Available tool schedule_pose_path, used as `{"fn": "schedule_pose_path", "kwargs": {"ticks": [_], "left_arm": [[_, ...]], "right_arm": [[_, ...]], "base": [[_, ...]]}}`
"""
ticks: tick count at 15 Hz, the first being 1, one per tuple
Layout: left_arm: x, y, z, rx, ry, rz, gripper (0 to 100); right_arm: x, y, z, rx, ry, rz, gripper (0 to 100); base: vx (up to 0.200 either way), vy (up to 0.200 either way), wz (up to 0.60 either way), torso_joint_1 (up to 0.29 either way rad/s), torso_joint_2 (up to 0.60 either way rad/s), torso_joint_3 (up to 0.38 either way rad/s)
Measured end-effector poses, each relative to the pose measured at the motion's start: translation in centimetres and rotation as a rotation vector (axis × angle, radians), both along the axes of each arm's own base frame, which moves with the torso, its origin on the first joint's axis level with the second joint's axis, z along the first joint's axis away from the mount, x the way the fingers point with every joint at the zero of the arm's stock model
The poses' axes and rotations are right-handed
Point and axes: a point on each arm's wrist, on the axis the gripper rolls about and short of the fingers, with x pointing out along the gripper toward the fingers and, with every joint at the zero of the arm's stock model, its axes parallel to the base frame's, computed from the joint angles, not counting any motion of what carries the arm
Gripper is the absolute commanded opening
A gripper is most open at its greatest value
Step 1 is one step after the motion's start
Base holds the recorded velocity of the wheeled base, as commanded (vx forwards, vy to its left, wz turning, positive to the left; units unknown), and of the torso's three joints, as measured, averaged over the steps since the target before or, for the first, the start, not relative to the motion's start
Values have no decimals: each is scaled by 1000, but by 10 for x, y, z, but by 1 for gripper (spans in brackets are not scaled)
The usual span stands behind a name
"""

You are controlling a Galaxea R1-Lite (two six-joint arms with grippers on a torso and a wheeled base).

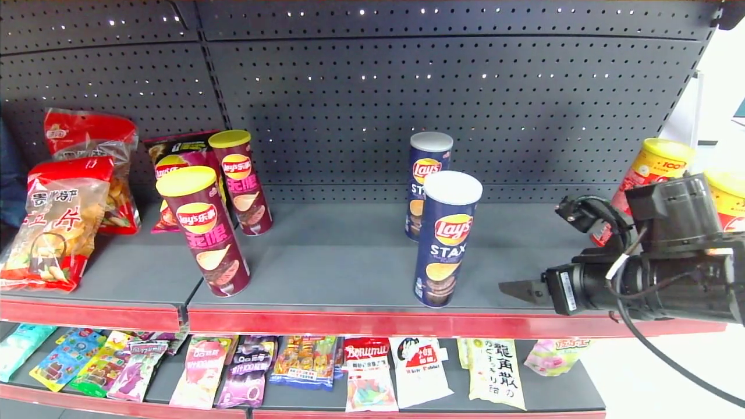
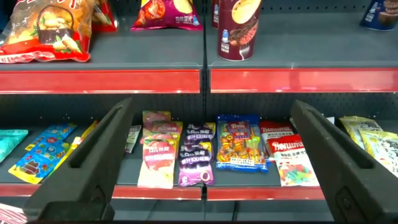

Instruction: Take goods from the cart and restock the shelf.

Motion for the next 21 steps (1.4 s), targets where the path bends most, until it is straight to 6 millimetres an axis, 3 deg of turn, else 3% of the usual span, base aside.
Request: {"fn": "schedule_pose_path", "kwargs": {"ticks": [3, 9, 21], "left_arm": [[0, 0, 0, 0, 0, 0, 100], [0, 0, 0, 0, 0, 1, 100], [0, 0, 0, 0, 0, 0, 100]], "right_arm": [[17, 17, -9, -34, 21, -1, 100], [35, 31, -22, -56, 24, 7, 100], [46, 41, -38, -121, 41, 18, 100]], "base": [[0, 0, 0, 0, 0, 0], [0, 0, 0, 0, 0, 0], [0, 0, 0, 0, 0, 0]]}}
